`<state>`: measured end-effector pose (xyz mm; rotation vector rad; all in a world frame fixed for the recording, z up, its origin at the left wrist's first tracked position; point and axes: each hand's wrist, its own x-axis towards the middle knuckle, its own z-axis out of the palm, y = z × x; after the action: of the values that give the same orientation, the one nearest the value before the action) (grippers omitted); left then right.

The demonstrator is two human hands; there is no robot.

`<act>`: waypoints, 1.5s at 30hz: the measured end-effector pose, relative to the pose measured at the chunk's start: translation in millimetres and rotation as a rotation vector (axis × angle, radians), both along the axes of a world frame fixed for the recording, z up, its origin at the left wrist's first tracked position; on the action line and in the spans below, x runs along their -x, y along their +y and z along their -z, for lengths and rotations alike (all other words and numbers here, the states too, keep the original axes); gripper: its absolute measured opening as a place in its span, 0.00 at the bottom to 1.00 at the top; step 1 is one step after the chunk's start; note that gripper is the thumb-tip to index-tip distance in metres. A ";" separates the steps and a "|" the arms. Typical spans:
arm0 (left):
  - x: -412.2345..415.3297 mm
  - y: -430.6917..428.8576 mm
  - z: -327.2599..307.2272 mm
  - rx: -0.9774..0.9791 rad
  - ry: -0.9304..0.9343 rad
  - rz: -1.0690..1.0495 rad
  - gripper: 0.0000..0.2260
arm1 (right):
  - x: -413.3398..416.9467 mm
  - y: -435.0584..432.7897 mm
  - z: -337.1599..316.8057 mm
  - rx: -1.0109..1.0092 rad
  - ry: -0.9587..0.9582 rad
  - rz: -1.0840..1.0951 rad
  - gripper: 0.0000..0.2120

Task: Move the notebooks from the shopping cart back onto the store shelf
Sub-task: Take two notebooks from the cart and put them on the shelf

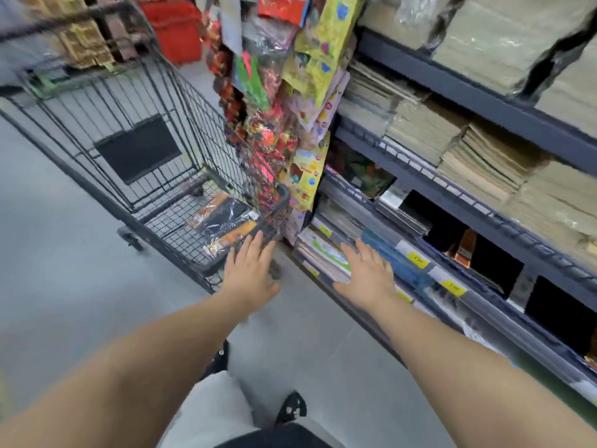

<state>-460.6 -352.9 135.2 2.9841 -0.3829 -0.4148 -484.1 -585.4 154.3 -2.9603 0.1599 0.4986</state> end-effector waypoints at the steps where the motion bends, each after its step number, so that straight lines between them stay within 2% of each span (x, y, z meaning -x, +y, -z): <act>1: -3.7 13.0 -0.3 0.001 -0.010 -0.032 0.38 | -9.3 10.6 -2.0 0.001 -0.009 -0.029 0.40; 5: -26.5 68.8 -2.7 0.021 0.004 -0.152 0.37 | -50.3 59.6 -4.9 0.020 -0.029 -0.126 0.39; 11: -71.8 162.8 -4.2 0.061 -0.047 -0.152 0.34 | -99.9 153.1 1.2 -0.019 -0.060 -0.132 0.39; 22: -156.9 309.6 -5.3 0.114 -0.013 -0.087 0.33 | -162.3 306.0 32.4 -0.135 0.020 0.111 0.36; 28: -201.3 329.7 7.6 0.125 0.037 -0.030 0.32 | -198.6 343.2 50.2 -0.152 0.090 0.118 0.36; 38: -315.0 331.5 14.9 0.053 0.097 0.142 0.32 | -303.6 348.6 59.8 -0.145 0.117 0.163 0.37; 45: -371.0 309.0 44.6 0.058 0.233 0.300 0.32 | -336.0 336.1 75.2 -0.178 0.091 0.325 0.37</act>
<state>-89.7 -43.9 90.6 2.7828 -0.8041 -0.7547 -148.2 -249.3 79.0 -2.6669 0.5632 0.5680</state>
